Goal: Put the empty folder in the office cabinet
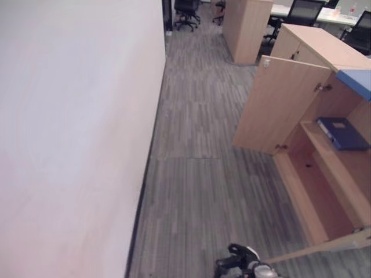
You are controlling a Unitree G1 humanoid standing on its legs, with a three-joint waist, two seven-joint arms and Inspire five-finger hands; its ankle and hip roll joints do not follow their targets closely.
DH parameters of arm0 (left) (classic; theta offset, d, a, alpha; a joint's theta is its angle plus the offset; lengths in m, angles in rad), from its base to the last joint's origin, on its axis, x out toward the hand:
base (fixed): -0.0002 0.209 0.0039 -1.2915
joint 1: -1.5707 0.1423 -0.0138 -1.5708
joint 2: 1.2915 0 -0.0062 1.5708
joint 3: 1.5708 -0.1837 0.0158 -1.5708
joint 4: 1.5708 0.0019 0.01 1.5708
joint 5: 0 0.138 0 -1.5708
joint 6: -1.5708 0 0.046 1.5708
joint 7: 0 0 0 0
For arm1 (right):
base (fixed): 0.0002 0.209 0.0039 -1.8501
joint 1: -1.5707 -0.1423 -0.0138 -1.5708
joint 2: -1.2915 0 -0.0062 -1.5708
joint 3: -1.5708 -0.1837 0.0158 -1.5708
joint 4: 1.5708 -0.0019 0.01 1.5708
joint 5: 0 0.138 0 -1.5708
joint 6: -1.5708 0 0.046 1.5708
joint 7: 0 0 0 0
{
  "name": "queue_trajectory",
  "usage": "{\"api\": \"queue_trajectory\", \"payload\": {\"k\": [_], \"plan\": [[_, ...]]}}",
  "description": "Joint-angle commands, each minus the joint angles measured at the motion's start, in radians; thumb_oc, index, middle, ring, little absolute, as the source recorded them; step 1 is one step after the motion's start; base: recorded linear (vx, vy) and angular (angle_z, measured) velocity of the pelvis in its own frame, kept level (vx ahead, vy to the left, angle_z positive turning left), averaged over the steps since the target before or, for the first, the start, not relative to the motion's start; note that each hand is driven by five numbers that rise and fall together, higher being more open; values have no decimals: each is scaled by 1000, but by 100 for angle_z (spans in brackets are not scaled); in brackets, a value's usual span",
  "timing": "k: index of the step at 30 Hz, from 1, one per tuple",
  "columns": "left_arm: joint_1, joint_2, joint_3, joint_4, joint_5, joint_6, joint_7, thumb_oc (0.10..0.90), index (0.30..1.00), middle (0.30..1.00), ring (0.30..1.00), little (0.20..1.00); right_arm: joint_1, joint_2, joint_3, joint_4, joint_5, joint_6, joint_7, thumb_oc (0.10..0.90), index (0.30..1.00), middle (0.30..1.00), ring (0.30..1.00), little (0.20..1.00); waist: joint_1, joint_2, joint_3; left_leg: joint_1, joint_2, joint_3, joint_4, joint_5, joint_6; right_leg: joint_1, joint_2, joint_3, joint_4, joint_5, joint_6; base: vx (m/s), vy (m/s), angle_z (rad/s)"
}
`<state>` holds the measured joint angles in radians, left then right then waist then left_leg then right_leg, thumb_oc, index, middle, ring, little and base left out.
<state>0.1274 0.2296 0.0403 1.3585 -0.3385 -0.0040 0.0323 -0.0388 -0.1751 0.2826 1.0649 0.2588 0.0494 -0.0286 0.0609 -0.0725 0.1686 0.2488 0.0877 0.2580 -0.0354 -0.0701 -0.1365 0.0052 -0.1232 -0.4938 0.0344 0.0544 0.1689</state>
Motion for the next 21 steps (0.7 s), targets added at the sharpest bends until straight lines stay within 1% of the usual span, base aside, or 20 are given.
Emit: {"api": "queue_trajectory", "payload": {"k": [1, 3, 4, 5, 6, 7, 8, 10, 11, 12, 13, 14, 15, 16, 17, 18, 19, 20, 21], "plan": [[-11, -6, -49, -21, 19, -8, 10, 800, 900, 900, 900, 900, -93, -5, 14, -16, 15, -28, -9, 800, 900, 900, 900, 900, 7, 34, 22, 15, -117, -22, -52, -66, 106, -123, -119, -70, -122, 213, 53, 521, -183, 41], [-11, -15, -52, -18, 7, -6, 13, 800, 900, 900, 900, 900, -95, -16, 7, -1, 14, -25, -9, 800, 900, 900, 900, 900, 2, 40, 16, 23, -96, -32, -52, -72, 100, -121, -107, -74, -110, 210, 39, 524, -187, 36], [-25, -15, -57, -17, -1, -2, 15, 800, 900, 900, 900, 900, -99, -28, -10, 12, 24, -24, -15, 800, 900, 900, 900, 900, -5, 50, 16, 32, -65, -40, -52, -78, 82, -141, -105, -66, -55, 158, 21, 515, -191, 39], [-35, -16, -68, -18, 2, -3, 18, 800, 900, 900, 900, 900, -95, -32, -19, 31, 29, -25, -18, 800, 900, 900, 900, 900, -10, 54, 15, 34, -47, -42, -45, -80, 72, -147, -105, -66, -17, 126, 8, 602, -258, 32], [-45, -15, -84, -40, -3, -7, 17, 800, 900, 900, 900, 900, -81, -41, -38, 73, 33, -21, -21, 800, 900, 900, 900, 900, -16, 59, 9, 38, -11, -42, -20, -76, 56, -149, -102, -84, 43, 78, -9, 352, -167, 22], [-45, -15, -84, -40, -3, -6, 17, 800, 900, 900, 900, 900, -81, -41, -38, 74, 33, -22, -21, 800, 900, 900, 900, 900, -17, 60, 9, 38, -10, -43, -19, -77, 55, -150, -103, -86, 46, 76, -9, 423, -214, 35], [-60, -13, -96, -66, -21, -13, 28, 800, 900, 900, 900, 900, -70, -48, -52, 113, 31, -20, -24, 800, 900, 900, 900, 900, -26, 67, 5, 40, 20, -48, -1, -38, 36, -149, -91, -96, 83, 46, -24, 312, -175, 35], [-73, -6, -102, -81, -30, -17, 39, 800, 900, 900, 900, 900, -55, -48, -60, 148, 26, -15, -24, 800, 900, 900, 900, 900, -31, 66, 0, 38, 55, -51, 34, -1, 16, -145, -69, -99, 108, 5, -42, 329, -226, 45], [-75, -3, -104, -87, -30, -19, 44, 800, 900, 900, 900, 900, -50, -47, -58, 164, 23, -14, -24, 800, 900, 900, 900, 900, -32, 65, -3, 20, 80, -50, 82, 33, 2, -135, -53, -103, 106, -14, -58, 158, -148, 32], [-75, -4, -104, -87, -30, -19, 44, 800, 900, 900, 900, 900, -50, -47, -58, 164, 23, -14, -24, 800, 900, 900, 900, 900, -32, 65, -3, 20, 81, -50, 83, 33, 2, -135, -53, -104, 105, -14, -58, 253, -311, -6], [-79, 1, -105, -123, -43, -19, 60, 800, 900, 900, 900, 900, -33, -43, -61, 188, 23, -8, -25, 800, 900, 900, 900, 900, -28, 47, -2, -41, 140, -34, 260, 114, -14, -74, -5, -116, 69, -53, -95, 267, -408, -23], [-78, 3, -111, -181, -56, -24, 79, 800, 900, 900, 900, 900, -26, -46, -65, 204, 31, -6, -34, 800, 900, 900, 900, 900, -14, 21, 14, -110, 180, -5, 429, 163, 7, -15, 23, -124, 30, -80, -125, 311, -484, -25], [-77, 5, -118, -211, -54, -29, 88, 800, 900, 900, 900, 900, -26, -49, -68, 213, 34, -7, -41, 800, 900, 900, 900, 900, -8, 9, 23, -134, 206, 23, 471, 161, 21, 9, 33, -126, 12, -92, -133, 185, -296, -28], [-74, 6, -125, -239, -43, -32, 98, 800, 900, 900, 900, 900, -27, -52, -72, 216, 36, -3, -45, 800, 900, 900, 900, 900, 1, -3, 34, -167, 214, 48, 495, 124, 37, 31, 30, -117, -3, -101, -134, 131, -105, -47], [-72, 8, -133, -265, -31, -35, 104, 800, 900, 900, 900, 900, -26, -55, -74, 214, 36, -3, -46, 800, 900, 900, 900, 900, 10, -8, 41, -199, 208, 57, 491, 87, 47, 47, 24, -106, -10, -105, -133, 86, -21, -55], [-71, 8, -134, -267, -31, -33, 104, 800, 900, 900, 900, 900, -26, -55, -75, 214, 36, -3, -46, 800, 900, 900, 900, 900, 12, -8, 40, -199, 208, 59, 493, 84, 48, 46, 23, -105, -10, -105, -132, 116, 125, -72], [-60, 14, -143, -352, -12, -45, 124, 800, 900, 900, 900, 900, -20, -63, -72, 196, 34, -8, -44, 800, 900, 900, 900, 900, 30, -9, 57, -306, 181, 48, 379, 42, 36, 67, -4, -81, -17, -110, -123, 99, 168, -67], [-54, 15, -144, -370, -11, -46, 129, 800, 900, 900, 900, 900, -18, -65, -73, 195, 34, -9, -46, 800, 900, 900, 900, 900, 37, -6, 63, -343, 165, 37, 320, 60, 27, 74, -9, -71, -21, -115, -123, 145, 228, -51], [-48, 16, -145, -392, -5, -45, 133, 800, 900, 900, 900, 900, -17, -69, -73, 192, 34, -12, -49, 800, 900, 900, 900, 900, 48, 2, 69, -378, 139, 5, 216, 132, 9, 90, -6, -62, -30, -116, -122, 198, 242, -48]]}}
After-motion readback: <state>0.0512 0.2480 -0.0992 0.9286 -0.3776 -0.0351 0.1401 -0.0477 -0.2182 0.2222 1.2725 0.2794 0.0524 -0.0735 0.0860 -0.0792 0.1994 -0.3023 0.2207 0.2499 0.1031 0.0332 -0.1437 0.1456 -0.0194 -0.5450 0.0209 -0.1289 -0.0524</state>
